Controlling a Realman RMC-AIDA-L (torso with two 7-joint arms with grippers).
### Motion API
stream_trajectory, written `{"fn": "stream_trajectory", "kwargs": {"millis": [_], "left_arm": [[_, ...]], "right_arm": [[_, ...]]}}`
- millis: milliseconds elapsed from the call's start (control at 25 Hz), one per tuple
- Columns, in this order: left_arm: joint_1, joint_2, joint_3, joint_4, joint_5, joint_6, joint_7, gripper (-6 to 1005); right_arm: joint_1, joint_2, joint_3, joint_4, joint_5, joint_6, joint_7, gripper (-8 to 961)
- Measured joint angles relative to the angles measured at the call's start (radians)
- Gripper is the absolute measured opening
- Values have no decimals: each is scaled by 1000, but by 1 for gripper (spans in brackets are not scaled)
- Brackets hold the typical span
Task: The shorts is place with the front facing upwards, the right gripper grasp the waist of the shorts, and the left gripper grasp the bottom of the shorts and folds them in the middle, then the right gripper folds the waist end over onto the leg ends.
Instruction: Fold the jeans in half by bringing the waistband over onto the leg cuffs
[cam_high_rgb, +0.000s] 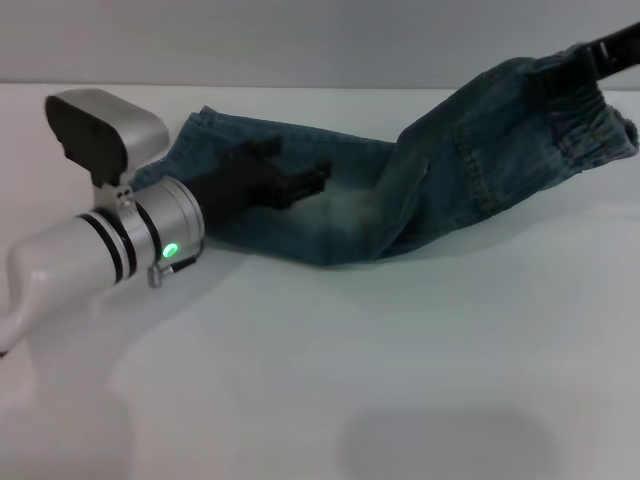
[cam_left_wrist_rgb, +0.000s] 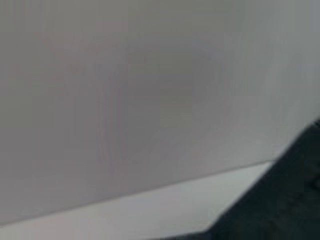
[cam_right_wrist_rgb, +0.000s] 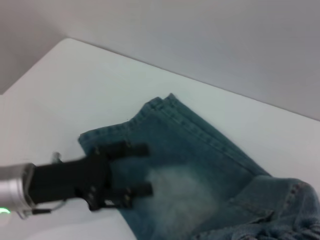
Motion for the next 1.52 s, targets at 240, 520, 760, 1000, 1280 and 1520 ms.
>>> {"fn": "stream_trajectory", "kwargs": {"millis": [240,520,760,1000,1280,1520], "left_arm": [[-29,-1,-89,-114,9,7,113,837],[-30,-1,-215,-151,120,7,156,836],[-24,-1,-335,-152,234,-17,186,835],[-27,-1,-350,-155,288,-30,188,834],[-33,-1,-352,-193,298,-14,209,832],[-39,-1,-422,-230,403,-12,214,831]], "right_arm": [[17,5,-1,-2,8,-32,0,53],[26,2,5,-25,54,-77,7,52],[29,-3,7,-54,79,-116,21,51],[30,-4,12,-69,93,-129,25,52],[28,-7,13,-66,138,-129,31,51],[27,-11,13,-60,169,-129,42,52]]}}
